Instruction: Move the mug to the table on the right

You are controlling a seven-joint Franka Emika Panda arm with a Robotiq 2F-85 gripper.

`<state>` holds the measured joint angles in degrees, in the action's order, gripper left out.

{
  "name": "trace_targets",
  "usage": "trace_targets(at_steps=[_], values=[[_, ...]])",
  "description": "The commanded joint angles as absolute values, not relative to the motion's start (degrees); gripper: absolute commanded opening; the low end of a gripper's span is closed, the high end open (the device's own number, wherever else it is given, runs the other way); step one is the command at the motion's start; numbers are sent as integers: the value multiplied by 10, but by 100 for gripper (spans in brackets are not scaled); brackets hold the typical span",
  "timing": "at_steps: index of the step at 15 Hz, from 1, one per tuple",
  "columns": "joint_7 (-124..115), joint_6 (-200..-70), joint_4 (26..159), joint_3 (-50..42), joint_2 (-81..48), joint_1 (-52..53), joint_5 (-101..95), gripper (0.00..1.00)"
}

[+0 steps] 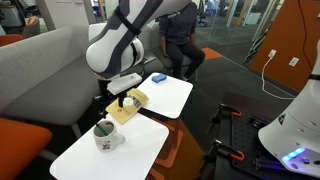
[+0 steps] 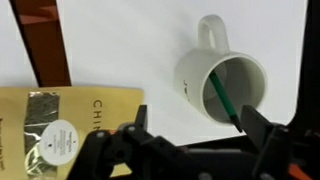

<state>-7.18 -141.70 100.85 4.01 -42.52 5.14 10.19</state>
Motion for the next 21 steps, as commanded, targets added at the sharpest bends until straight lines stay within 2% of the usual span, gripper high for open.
trace_targets(at_steps=[1, 8, 10, 11, 15, 19, 20, 21], values=[[-82, -1349, 946, 47, -467, 53, 104, 100], [-63, -1277, 851, 64, -550, 44, 116, 100], [-65, -1267, 826, 61, -573, 47, 112, 82], [-67, -1264, 815, 60, -582, 48, 111, 66], [-65, -1243, 780, 58, -607, 52, 106, 34], [-70, -1239, 768, 51, -609, 58, 95, 5], [-72, -1236, 765, 49, -612, 57, 93, 0], [-74, -1233, 763, 48, -613, 57, 92, 0]])
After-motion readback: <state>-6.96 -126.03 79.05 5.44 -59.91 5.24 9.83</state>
